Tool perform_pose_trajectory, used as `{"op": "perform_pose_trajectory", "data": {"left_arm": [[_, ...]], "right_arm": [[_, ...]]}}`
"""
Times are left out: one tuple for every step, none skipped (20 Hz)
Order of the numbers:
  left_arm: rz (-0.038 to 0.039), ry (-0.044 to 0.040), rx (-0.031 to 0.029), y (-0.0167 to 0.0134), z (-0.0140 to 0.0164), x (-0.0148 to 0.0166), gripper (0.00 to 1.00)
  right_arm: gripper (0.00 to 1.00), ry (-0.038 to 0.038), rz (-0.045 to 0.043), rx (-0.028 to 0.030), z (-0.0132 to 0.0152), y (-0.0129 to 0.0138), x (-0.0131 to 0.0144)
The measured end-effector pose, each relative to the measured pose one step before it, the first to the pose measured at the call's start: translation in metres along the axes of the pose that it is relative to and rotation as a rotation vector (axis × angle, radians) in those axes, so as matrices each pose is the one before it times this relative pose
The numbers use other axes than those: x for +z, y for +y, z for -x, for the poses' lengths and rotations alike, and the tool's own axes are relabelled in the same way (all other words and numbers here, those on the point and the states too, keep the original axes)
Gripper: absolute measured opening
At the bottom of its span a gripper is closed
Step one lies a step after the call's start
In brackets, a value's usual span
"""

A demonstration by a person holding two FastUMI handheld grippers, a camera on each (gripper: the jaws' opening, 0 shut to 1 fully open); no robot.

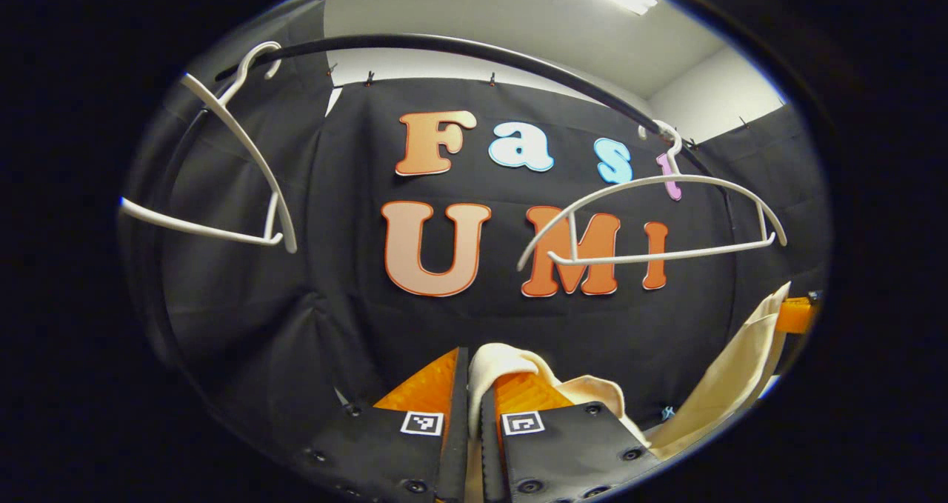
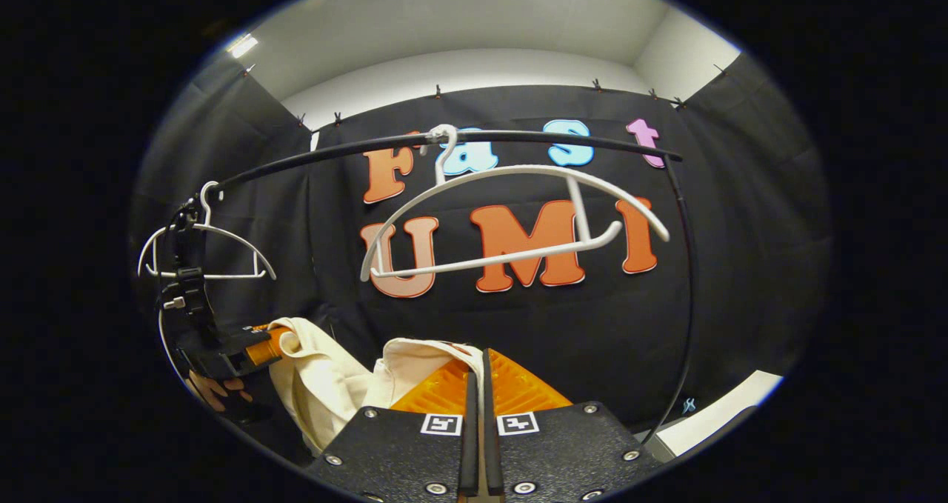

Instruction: Grasp the clothes on the hanger with both hands and then place them into the laundry hamper below.

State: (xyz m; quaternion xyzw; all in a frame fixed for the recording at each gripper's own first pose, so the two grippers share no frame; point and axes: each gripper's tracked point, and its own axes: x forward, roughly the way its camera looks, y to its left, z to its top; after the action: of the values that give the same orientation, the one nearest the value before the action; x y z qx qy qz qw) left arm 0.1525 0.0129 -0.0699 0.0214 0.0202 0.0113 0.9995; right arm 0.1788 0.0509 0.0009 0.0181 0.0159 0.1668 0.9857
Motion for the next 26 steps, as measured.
{"op": "perform_pose_trajectory", "data": {"left_arm": [[0.00070, 0.00170, -0.02162, -0.00943, -0.00224, -0.00036, 0.15], [0.00041, -0.00029, -0.02160, -0.00887, -0.00282, -0.00111, 0.15], [0.00937, 0.01623, -0.03074, -0.01018, -0.00397, -0.00461, 0.15], [0.01434, 0.01144, -0.01931, -0.00995, -0.00367, -0.00627, 0.17], [0.02136, 0.01843, -0.02237, -0.00888, -0.00309, -0.00723, 0.15], [0.01424, 0.02263, -0.02186, -0.00929, -0.00086, -0.00876, 0.15], [0.00067, 0.02275, -0.01134, -0.00666, -0.00160, -0.01131, 0.15], [-0.00664, 0.02637, -0.00947, -0.00446, -0.00171, -0.01319, 0.15], [-0.00290, 0.03235, -0.01141, -0.00297, -0.00110, -0.01508, 0.15], [-0.00099, 0.04005, -0.02017, -0.00558, -0.00058, -0.01840, 0.15], [0.00019, 0.03720, -0.02495, -0.00742, 0.00181, -0.01854, 0.14], [0.00163, 0.03416, -0.02351, -0.00721, -0.00018, -0.01802, 0.14], [0.00606, 0.03641, -0.01749, -0.00217, -0.00198, -0.01758, 0.15], [0.00784, 0.04369, -0.00989, -0.00235, -0.00502, -0.01968, 0.15], [0.01442, 0.05443, -0.00867, -0.00152, -0.00579, -0.02225, 0.15], [0.01465, 0.05383, -0.00326, -0.00171, -0.00620, -0.02109, 0.14], [0.01728, 0.04460, -0.00290, 0.00147, -0.00465, -0.01306, 0.15], [0.01564, 0.04106, 0.00172, 0.00135, -0.00254, -0.01470, 0.14], [0.00977, 0.03578, 0.00732, -0.00163, -0.00518, -0.01078, 0.14], [0.00306, 0.03230, 0.00614, 0.00010, -0.00401, -0.01185, 0.14], [0.00164, 0.02821, 0.00654, -0.00023, -0.00498, -0.01793, 0.15], [-0.00096, 0.02559, 0.00384, 0.00162, -0.00301, -0.01487, 0.15], [0.00152, 0.02523, 0.00536, 0.00317, -0.00316, -0.01416, 0.14], [0.00652, 0.02589, 0.00729, 0.00298, -0.00414, -0.00859, 0.14], [0.01591, 0.03020, 0.00455, 0.00525, -0.00379, -0.01333, 0.14], [0.02104, 0.02299, 0.00485, 0.00283, -0.00119, -0.00843, 0.16]], "right_arm": [[0.03, 0.00386, 0.00735, 0.02072, -0.00868, 0.00801, -0.00093], [0.03, 0.01111, 0.01065, 0.01456, -0.00841, 0.00660, -0.00458], [0.04, 0.00871, 0.01256, 0.01529, -0.00847, 0.00480, -0.00579], [0.03, 0.01001, 0.01040, 0.01343, -0.00724, 0.00531, -0.00485], [0.03, 0.01473, 0.00776, 0.01522, -0.00869, 0.00567, -0.00781], [0.04, 0.01904, -0.00225, 0.00994, -0.00878, 0.00502, -0.00889], [0.04, 0.02350, -0.00785, 0.00811, -0.00823, 0.00540, -0.01262], [0.04, 0.02493, -0.00990, 0.00428, -0.00564, 0.00358, -0.01178], [0.04, 0.02797, -0.00789, -0.00230, -0.00398, -0.00095, -0.01285], [0.04, 0.03318, -0.00821, -0.00231, -0.00239, -0.00047, -0.01631], [0.04, 0.03499, -0.00766, -0.00304, -0.00294, -0.00116, -0.01939], [0.04, 0.03470, -0.00829, -0.00380, -0.00305, -0.00167, -0.01838], [0.04, 0.03631, -0.00687, -0.00480, -0.00324, -0.00312, -0.02159], [0.04, 0.04282, -0.00886, -0.00500, -0.00418, -0.00278, -0.01953], [0.05, 0.04081, -0.01137, -0.00248, -0.00370, -0.00114, -0.01756], [0.05, 0.03864, -0.01295, -0.00569, -0.00579, -0.00236, -0.01732], [0.05, 0.03784, -0.01193, -0.00849, -0.00711, -0.00263, -0.01757], [0.05, 0.03687, -0.01264, -0.00858, -0.00492, -0.00460, -0.01656], [0.05, 0.03476, -0.01164, -0.00942, -0.00430, -0.00433, -0.01556], [0.05, 0.02965, -0.00944, -0.00786, -0.00354, -0.00319, -0.01504], [0.05, 0.02614, -0.00855, -0.01012, -0.00248, -0.00566, -0.01314], [0.05, 0.02492, -0.00808, -0.00850, -0.00386, -0.00272, -0.01145], [0.05, 0.02631, -0.00856, -0.00244, -0.00368, -0.00383, -0.01156], [0.06, 0.02745, -0.00825, -0.00008, -0.00422, -0.00166, -0.00966], [0.06, 0.02418, -0.00626, -0.00135, -0.00296, -0.00011, -0.01092], [0.07, 0.02062, -0.00382, -0.00273, -0.00358, -0.00089, -0.00922]]}}
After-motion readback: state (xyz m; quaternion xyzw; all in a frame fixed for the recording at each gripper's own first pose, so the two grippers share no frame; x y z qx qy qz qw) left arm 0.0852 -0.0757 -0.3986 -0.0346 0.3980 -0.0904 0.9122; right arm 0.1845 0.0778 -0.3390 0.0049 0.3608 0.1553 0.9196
